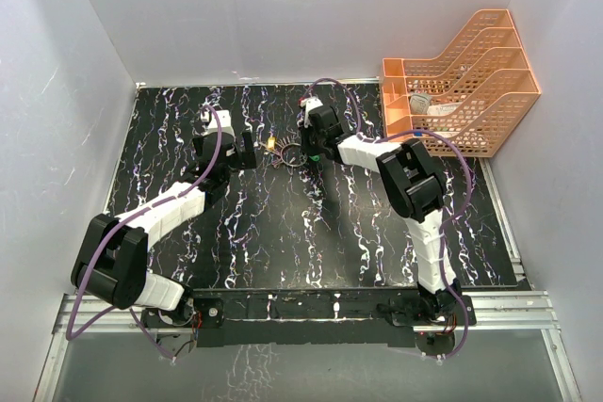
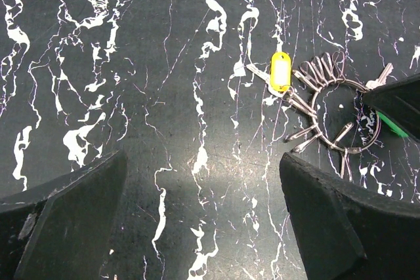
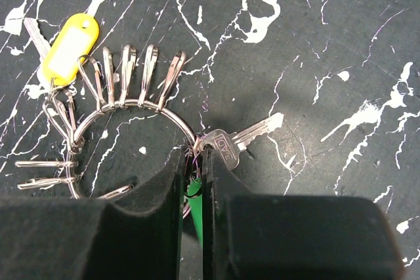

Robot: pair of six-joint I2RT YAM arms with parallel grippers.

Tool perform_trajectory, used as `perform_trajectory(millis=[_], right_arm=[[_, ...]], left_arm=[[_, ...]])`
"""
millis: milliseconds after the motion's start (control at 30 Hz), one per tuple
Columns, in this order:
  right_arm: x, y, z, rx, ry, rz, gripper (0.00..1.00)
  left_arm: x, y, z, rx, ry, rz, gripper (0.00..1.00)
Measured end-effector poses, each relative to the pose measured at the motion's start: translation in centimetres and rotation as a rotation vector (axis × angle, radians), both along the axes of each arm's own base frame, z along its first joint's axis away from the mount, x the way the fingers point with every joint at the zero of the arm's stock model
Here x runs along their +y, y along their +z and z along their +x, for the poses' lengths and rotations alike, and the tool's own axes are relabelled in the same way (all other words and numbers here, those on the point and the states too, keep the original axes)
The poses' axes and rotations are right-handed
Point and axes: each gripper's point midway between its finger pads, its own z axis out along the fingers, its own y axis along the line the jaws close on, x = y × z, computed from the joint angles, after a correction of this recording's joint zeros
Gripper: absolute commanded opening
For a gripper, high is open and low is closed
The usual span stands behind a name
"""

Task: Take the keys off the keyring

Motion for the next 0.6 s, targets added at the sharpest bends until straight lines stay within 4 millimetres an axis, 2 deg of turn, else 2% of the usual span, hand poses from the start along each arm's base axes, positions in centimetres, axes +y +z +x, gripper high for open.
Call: perform_trajectory(millis=[233,300,367,467,600], right_arm=[[0.0,0.5,-0.7,-0.019,0.004,-0.049,0.00],[-0.2,1.4,-1.0,-0.031,0.010,-0.077,0.00],[-0.2,3.0,-1.2,-0.059,0.014,-0.098,0.00],[0.2,7.7,-1.0,-0.162,0.022,-0.112,0.00],[0.4,15.7,-1.5,-0.320,0.024,-0.088,0.00]], left_arm=[[-0.1,0.0,0.0,0.000,-0.007,0.000,0.99],[-0.2,0.1,0.0,-0.003,-0.013,-0.005,0.99],[-0.6,0.3,0.2,-0.012,-0.027,-0.017,0.99],[-1.3,1.5,0.3,-0.045,-0.059,-0.048,0.99],[-2.3,4.8,0.6,-0.110,-0.104,-0.092,0.99]])
